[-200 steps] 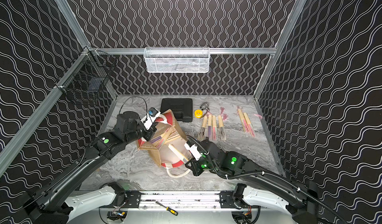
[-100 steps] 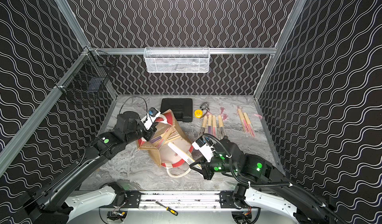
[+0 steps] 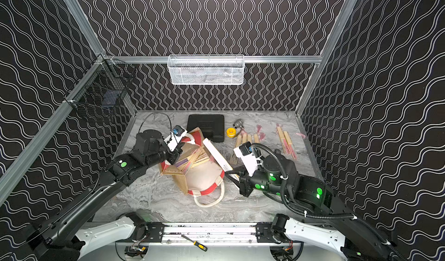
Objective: Take out the folding fans from the tote bags
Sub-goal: Place the folding fan at the center of the board.
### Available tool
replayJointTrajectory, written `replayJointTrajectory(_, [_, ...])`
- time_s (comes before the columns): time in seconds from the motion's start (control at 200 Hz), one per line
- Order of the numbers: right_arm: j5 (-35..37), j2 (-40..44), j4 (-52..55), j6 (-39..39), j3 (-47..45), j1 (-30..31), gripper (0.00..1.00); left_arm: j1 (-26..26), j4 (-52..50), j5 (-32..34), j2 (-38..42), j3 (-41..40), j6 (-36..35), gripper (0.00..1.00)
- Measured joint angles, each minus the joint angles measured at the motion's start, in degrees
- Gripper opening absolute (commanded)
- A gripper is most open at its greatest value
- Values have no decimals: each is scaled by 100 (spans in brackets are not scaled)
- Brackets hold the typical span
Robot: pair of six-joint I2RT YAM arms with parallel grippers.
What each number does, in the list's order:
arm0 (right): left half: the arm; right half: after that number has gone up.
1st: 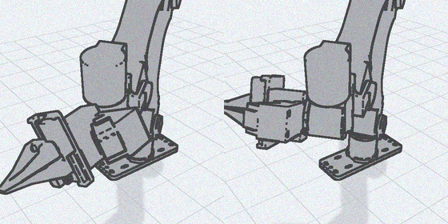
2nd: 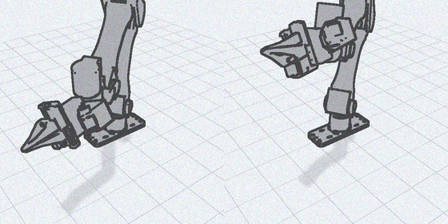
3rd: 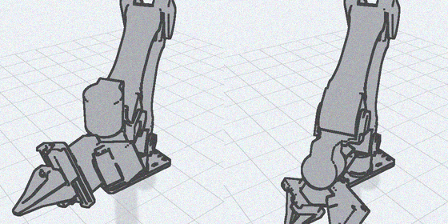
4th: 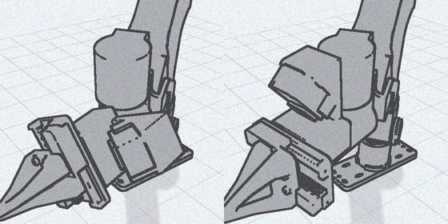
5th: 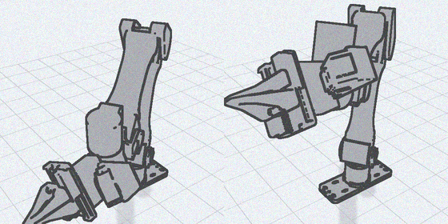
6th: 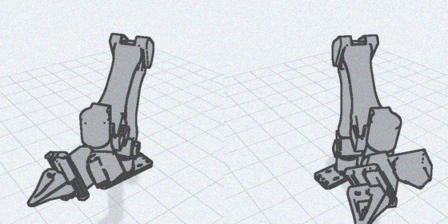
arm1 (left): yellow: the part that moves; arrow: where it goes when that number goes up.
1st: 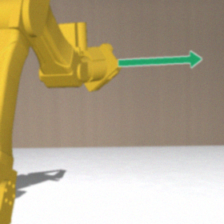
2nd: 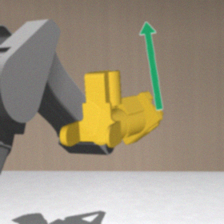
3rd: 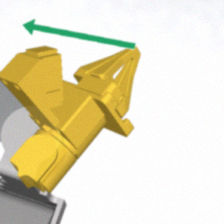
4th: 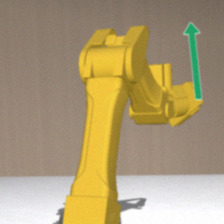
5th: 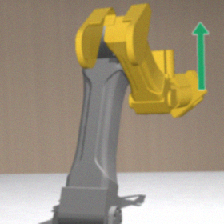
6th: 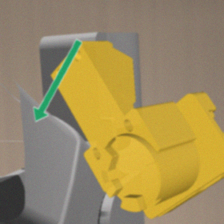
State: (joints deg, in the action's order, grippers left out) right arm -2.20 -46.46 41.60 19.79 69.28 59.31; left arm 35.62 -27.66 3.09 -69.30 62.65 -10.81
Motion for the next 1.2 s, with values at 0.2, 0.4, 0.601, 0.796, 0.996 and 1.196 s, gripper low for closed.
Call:
replayJointTrajectory(0.2, [428,-678,-55,-199,450,-872,7,0,-2,-7,4,0,0,0])
replayJointTrajectory(0.4, [470,-1550,-267,-564,654,-2304,7,0,-4,-24,4,0,0,0])
replayJointTrajectory(0.601, [1204,-2465,-455,-1075,734,-3005,6,0,-7,-39,-35,0,0,0])
replayJointTrajectory(0.796, [2120,-3254,-560,-1504,721,-3311,4,0,-7,-42,-2,-2,0,0])
replayJointTrajectory(0.996, [3394,-4505,-647,-1930,883,-3705,3,0,-9,-72,13,-2,0,0])
replayJointTrajectory(1.196, [4144,-5746,-529,-2013,1668,-4157,3,0,-9,-103,79,-11,0,0])
